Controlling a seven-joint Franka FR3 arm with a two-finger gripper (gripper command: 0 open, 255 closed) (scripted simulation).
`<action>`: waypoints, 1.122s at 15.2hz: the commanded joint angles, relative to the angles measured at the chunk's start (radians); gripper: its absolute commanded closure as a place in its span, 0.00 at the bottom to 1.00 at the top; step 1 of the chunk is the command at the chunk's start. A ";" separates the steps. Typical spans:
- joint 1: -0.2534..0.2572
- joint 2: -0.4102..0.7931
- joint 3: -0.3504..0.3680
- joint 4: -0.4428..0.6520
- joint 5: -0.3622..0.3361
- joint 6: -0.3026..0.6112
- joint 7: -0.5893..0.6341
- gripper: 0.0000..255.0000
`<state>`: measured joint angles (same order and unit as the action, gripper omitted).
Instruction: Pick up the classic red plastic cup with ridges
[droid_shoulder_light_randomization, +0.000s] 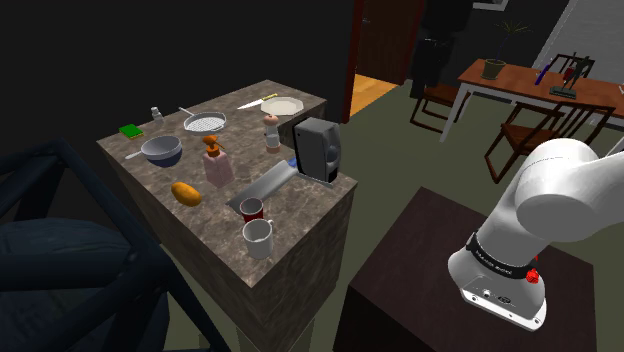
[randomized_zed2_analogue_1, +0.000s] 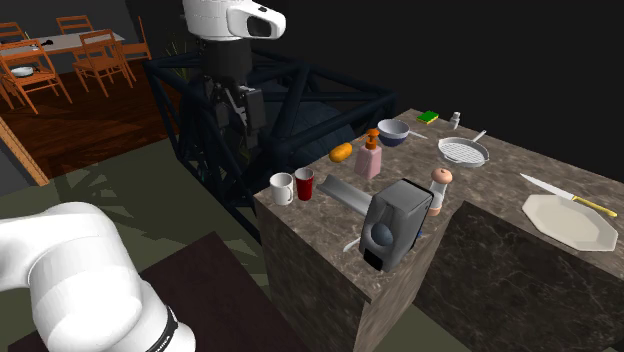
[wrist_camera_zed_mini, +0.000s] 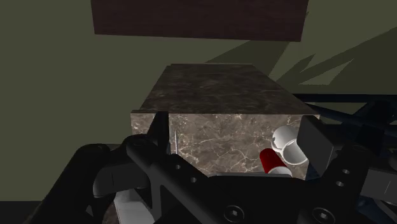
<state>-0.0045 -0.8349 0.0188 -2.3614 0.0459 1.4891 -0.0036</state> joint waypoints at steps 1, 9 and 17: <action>0.000 0.000 0.000 0.000 0.000 0.000 0.000 0.00; 0.021 0.191 0.053 -0.075 0.054 0.268 0.040 0.00; 0.041 0.453 0.105 -0.060 0.091 0.519 0.075 0.00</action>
<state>0.0336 -0.4197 0.1164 -2.4238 0.1325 1.9705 0.0669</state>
